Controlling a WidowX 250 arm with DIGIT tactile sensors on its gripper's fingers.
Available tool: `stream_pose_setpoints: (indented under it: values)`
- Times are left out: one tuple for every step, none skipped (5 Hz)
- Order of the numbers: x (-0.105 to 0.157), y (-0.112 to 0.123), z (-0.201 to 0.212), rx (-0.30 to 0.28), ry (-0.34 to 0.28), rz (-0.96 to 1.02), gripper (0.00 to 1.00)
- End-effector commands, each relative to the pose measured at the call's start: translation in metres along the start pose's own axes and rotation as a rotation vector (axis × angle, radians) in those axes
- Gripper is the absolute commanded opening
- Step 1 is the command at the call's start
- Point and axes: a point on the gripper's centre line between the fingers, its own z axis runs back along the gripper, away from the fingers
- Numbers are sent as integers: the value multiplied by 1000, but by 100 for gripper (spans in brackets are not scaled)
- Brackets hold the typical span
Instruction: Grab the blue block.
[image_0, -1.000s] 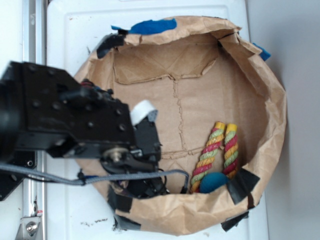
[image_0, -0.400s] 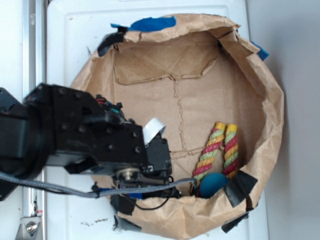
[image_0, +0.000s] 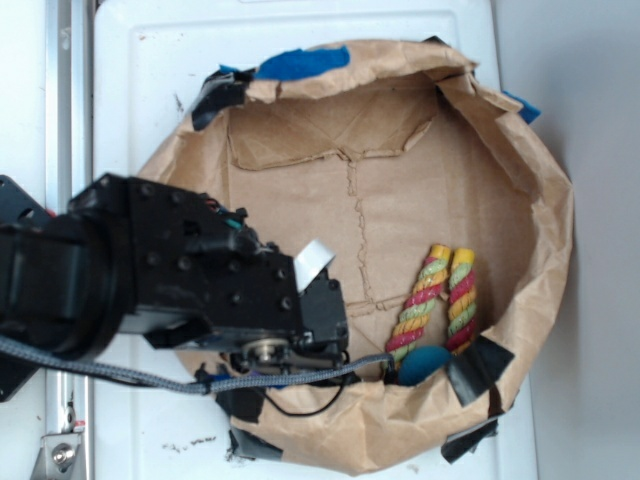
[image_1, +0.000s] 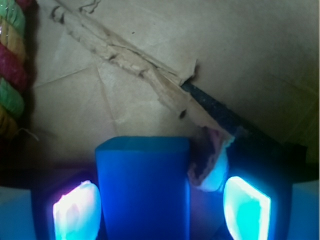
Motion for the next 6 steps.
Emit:
stream_pose_setpoints:
  values:
    - [-5, -5, -4, -43, -25, -29, 0]
    - [-5, -3, -3, -46, -19, -36, 0]
    - [1, 2, 4, -67, -1, -68, 0]
    - [1, 6, 8, -83, -11, -71, 0]
    - [0, 8, 9, -88, -9, -84, 0]
    - [6, 11, 21, -63, 14, -186, 0]
